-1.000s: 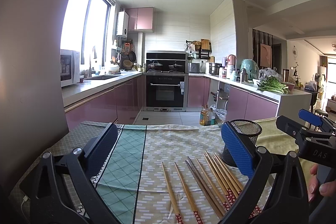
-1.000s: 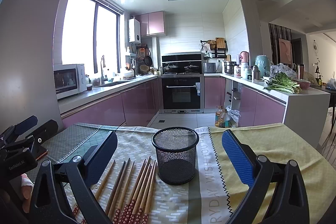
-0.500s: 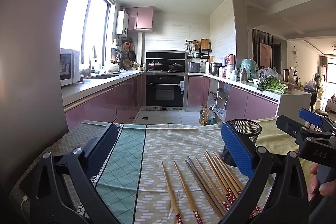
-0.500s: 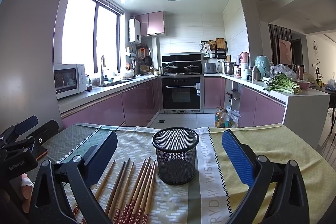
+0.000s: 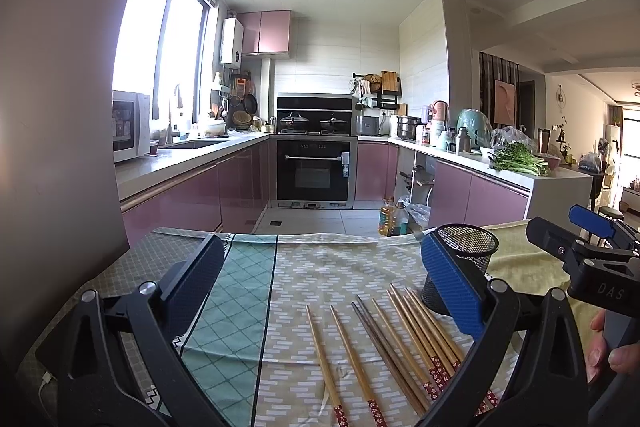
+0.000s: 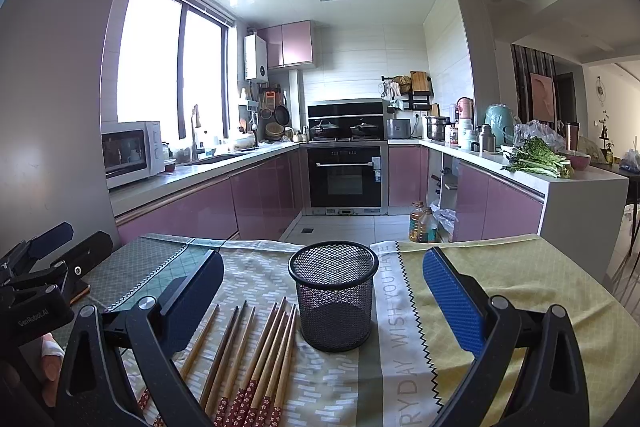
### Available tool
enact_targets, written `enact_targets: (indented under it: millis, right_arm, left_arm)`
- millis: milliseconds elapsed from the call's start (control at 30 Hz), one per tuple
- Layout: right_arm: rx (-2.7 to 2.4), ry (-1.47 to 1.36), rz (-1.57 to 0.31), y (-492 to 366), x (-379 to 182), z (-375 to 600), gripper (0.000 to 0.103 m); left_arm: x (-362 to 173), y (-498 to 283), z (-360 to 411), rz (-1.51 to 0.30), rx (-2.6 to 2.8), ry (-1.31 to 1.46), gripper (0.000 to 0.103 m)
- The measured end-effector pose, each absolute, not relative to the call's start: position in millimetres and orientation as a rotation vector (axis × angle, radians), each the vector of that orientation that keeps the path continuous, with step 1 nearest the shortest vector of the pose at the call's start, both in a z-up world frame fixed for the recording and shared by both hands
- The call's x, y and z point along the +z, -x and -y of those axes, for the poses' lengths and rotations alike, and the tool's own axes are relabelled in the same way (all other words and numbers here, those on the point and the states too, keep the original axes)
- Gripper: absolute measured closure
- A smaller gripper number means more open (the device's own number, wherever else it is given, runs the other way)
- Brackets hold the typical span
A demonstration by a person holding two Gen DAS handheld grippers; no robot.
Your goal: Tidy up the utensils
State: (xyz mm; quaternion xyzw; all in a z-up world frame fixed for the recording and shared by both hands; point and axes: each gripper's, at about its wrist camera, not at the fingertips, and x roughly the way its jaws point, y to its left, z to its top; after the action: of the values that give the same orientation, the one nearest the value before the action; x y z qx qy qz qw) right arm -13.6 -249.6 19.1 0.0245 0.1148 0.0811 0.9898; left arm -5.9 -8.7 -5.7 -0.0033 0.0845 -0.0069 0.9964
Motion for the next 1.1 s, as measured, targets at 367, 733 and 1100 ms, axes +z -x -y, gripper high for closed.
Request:
enact_targets:
  millis: [367, 733, 1100]
  right_arm:
    - [0.239, -0.022, -0.378, -6.1, 4.1, 248.1, 0.006]
    - [0.322, 0.023, -0.753, -48.7, -55.8, 236.5, 0.038]
    - [0.383, 0.041, -0.867, -63.5, -76.9, 220.9, 0.062]
  left_arm:
    - [-17.2, -12.0, 2.2, -0.296, -0.044, -0.007, 0.006]
    - [-65.8, -52.4, -14.2, -0.606, -0.119, -0.037, 0.024]
    - [-99.1, -84.3, -8.5, -0.804, -0.199, -0.045, 0.061]
